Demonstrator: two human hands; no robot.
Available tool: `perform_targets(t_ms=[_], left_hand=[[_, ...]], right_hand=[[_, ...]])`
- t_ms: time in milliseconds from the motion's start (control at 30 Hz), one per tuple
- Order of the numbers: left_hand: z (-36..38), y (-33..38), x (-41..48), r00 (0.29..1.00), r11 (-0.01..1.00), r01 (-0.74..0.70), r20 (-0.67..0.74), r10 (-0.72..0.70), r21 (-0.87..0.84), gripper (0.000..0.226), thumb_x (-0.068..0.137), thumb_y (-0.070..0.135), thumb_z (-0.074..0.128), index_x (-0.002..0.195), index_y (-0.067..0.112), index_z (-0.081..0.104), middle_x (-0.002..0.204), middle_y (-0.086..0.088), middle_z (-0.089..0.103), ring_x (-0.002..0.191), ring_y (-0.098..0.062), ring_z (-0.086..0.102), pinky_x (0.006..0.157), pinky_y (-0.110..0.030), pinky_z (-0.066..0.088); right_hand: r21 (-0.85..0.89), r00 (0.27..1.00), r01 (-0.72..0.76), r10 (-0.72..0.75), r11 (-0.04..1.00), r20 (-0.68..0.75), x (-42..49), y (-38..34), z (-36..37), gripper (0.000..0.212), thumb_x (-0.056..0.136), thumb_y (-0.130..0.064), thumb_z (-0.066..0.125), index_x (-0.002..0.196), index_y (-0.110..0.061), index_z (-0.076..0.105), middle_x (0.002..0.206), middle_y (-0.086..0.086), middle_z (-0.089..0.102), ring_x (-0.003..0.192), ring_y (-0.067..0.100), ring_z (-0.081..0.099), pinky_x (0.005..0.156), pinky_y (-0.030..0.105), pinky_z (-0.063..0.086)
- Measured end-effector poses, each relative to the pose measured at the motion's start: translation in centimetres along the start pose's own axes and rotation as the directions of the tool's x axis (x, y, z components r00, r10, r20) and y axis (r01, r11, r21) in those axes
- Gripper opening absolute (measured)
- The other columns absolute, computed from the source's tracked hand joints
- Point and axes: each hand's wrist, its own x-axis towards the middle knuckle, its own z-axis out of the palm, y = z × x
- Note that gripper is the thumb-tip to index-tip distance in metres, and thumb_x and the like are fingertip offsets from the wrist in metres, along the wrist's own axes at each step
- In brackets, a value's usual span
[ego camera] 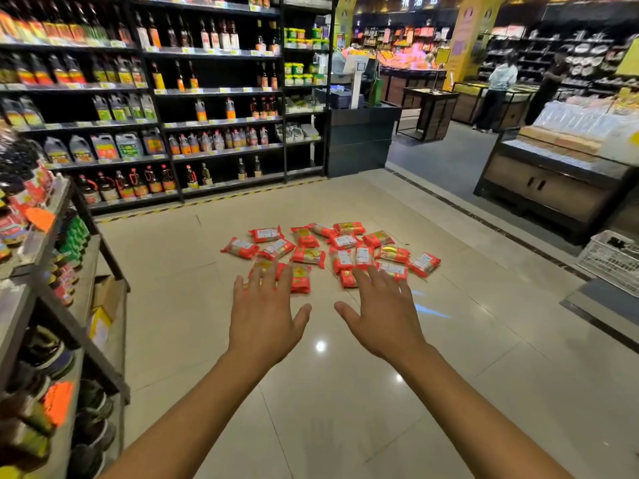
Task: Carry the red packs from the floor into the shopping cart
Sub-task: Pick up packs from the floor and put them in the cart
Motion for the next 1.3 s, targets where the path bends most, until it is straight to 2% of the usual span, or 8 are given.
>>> perform_targets(t_ms=[67,200,333,500,867,1100,1233,1300], left_hand=[[0.6,-0.5,1.6,1.0,1.0,0.011,-0.012,-0.011,0.004,0.078,0.099,0.064,0.045,0.161,0.019,0.031,0.166,-0.011,0.034,0.154,-0.034,0.029,0.124,-0.058,0.023],[2.4,-1.8,5.7,0.999,0.998,0.035,0.023,-0.036,0.043,0.079,0.1,0.065,0.04,0.164,0.021,0.024,0.17,-0.01,0.025,0.157,-0.032,0.023,0.125,-0.055,0.018],[4.3,-3.2,10.7,0.996,0.995,0.084,0.015,-0.085,0.062,0.078,0.097,0.064,0.047,0.158,0.015,0.039,0.163,-0.013,0.04,0.15,-0.037,0.037,0.121,-0.06,0.028],[5.4,-4.2,18.2,0.989,0.984,0.131,0.055,-0.139,0.125,0.086,0.091,0.067,0.023,0.161,0.018,0.032,0.167,-0.011,0.033,0.153,-0.035,0.031,0.123,-0.057,0.024],[10.8,-6.5,30.0,0.966,0.968,0.222,0.109,-0.235,0.121,0.079,0.091,0.064,0.031,0.137,0.009,0.065,0.139,-0.018,0.064,0.125,-0.042,0.063,0.101,-0.062,0.05],[14.7,-10.5,37.8,0.952,0.965,0.252,0.16,-0.26,0.072,0.08,0.096,0.064,0.032,0.158,0.015,0.04,0.164,-0.013,0.039,0.15,-0.036,0.038,0.121,-0.057,0.027],[17.7,-14.6,43.9,0.955,0.967,0.252,0.152,-0.254,0.031,0.087,0.092,0.067,0.022,0.157,0.013,0.041,0.162,-0.015,0.041,0.148,-0.038,0.04,0.12,-0.059,0.03],[19.1,-16.6,47.3,0.945,0.968,0.248,0.214,-0.247,0.021,0.081,0.098,0.066,0.026,0.163,0.017,0.027,0.169,-0.011,0.027,0.155,-0.033,0.026,0.125,-0.054,0.019]], right_hand=[[0.004,1.0,0.012,-0.013,1.0,0.016,2.3,0.0,0.7,0.074,0.102,-0.066,0.036,0.163,-0.026,0.021,0.171,0.007,0.02,0.157,0.028,0.018,0.128,0.05,0.01],[0.028,0.998,0.045,-0.046,0.999,0.035,7.6,-0.1,2.2,0.074,0.102,-0.065,0.036,0.163,-0.028,0.018,0.171,0.006,0.019,0.157,0.027,0.016,0.127,0.051,0.01],[0.054,0.995,0.08,-0.082,0.995,0.049,14.1,0.4,3.7,0.073,0.102,-0.064,0.038,0.162,-0.026,0.022,0.17,0.006,0.022,0.157,0.027,0.018,0.127,0.051,0.01],[0.102,0.992,0.106,-0.112,0.989,0.054,23.1,1.1,4.6,0.073,0.102,-0.064,0.038,0.162,-0.026,0.023,0.17,0.006,0.022,0.157,0.026,0.02,0.125,0.05,0.013],[0.15,0.978,0.141,-0.162,0.979,0.135,39.0,2.3,7.6,0.072,0.103,-0.061,0.039,0.162,-0.023,0.022,0.17,0.006,0.024,0.157,0.026,0.019,0.125,0.051,0.015],[0.144,0.969,0.139,-0.165,0.98,0.182,48.0,0.5,11.5,0.073,0.103,-0.06,0.039,0.162,-0.022,0.02,0.17,0.006,0.022,0.157,0.026,0.016,0.126,0.05,0.014],[0.097,0.968,0.136,-0.153,0.986,0.198,54.5,-1.6,14.0,0.075,0.103,-0.061,0.04,0.162,-0.021,0.019,0.17,0.007,0.022,0.157,0.027,0.02,0.125,0.05,0.016],[0.08,0.97,0.13,-0.144,0.988,0.195,57.9,-2.8,15.1,0.074,0.102,-0.061,0.04,0.162,-0.021,0.02,0.168,0.007,0.026,0.155,0.027,0.024,0.124,0.051,0.019]])
